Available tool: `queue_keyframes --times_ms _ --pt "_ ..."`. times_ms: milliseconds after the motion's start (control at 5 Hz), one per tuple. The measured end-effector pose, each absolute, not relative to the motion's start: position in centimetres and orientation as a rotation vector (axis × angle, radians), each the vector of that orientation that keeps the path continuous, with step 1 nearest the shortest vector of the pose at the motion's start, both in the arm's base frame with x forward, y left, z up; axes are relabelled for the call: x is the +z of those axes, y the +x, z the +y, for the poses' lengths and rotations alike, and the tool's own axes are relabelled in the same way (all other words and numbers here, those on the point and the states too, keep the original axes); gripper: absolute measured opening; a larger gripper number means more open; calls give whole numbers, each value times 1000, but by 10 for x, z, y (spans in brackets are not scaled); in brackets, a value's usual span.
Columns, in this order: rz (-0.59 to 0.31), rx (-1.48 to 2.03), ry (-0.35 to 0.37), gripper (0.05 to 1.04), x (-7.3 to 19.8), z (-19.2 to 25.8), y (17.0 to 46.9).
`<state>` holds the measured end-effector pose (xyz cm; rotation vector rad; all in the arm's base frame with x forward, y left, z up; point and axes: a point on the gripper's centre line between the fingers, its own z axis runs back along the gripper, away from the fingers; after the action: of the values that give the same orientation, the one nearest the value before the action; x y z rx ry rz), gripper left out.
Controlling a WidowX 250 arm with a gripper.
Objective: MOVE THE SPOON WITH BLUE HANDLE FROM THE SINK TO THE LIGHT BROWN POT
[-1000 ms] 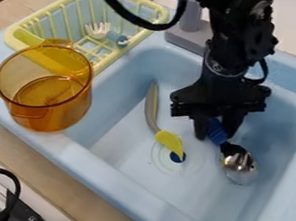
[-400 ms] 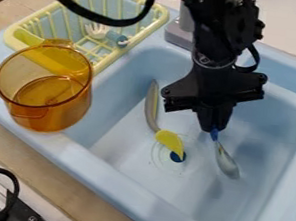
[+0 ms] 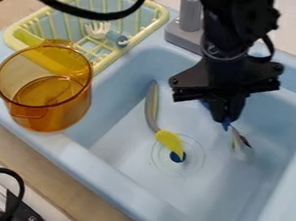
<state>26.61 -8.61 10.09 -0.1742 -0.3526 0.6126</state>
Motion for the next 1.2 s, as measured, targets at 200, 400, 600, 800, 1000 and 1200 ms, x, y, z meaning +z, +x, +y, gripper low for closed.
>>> queue_keyframes --times_ms 200,400,600,800,1000,1200 --pt "-365 609 -182 76 114 -91 258" --pt "-392 610 -167 76 130 -93 251" --pt "-412 642 -127 76 148 -89 244" --pt "-381 728 -40 76 164 -73 240" --pt "-407 803 40 76 183 -46 233" --pt "-453 840 108 76 195 -24 229"
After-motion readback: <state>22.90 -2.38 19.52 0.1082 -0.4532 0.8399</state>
